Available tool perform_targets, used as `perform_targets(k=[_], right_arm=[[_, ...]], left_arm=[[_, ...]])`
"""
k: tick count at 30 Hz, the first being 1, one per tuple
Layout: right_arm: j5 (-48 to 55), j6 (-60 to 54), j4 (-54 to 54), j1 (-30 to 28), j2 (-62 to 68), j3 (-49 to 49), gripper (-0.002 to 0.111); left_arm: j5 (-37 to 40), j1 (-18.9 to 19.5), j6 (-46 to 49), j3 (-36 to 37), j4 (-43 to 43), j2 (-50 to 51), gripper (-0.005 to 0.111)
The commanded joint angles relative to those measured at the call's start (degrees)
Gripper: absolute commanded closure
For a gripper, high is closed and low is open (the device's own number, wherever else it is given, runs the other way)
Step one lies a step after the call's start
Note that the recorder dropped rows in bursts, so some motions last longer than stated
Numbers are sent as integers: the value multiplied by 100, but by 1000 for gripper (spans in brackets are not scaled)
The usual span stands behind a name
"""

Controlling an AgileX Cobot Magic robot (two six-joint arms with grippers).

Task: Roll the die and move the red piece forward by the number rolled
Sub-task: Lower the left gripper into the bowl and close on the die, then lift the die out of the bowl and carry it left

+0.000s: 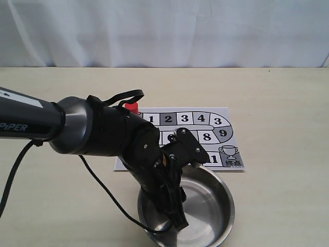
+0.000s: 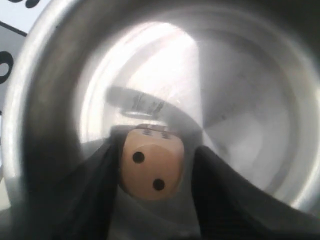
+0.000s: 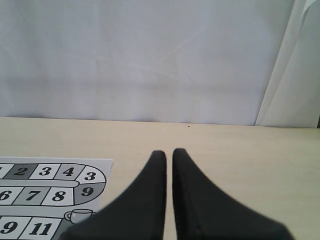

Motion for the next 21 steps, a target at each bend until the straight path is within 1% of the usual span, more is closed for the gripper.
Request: perform_targets(k=[1, 7, 8, 13, 21], right_arm=[[37, 17, -45, 14, -28, 14, 104], [37, 17, -45, 14, -28, 14, 104], [37, 17, -45, 14, -28, 14, 104], [37, 17, -45, 14, -28, 14, 104], [37, 17, -45, 14, -28, 14, 104]], left_arm=[[12, -32, -34, 11, 46, 23, 79], [-25, -32, -34, 11, 46, 23, 105], [-25, -32, -34, 11, 46, 23, 107], [-12, -32, -34, 11, 161, -101, 107], [68, -20, -52, 11, 195, -768, 107]])
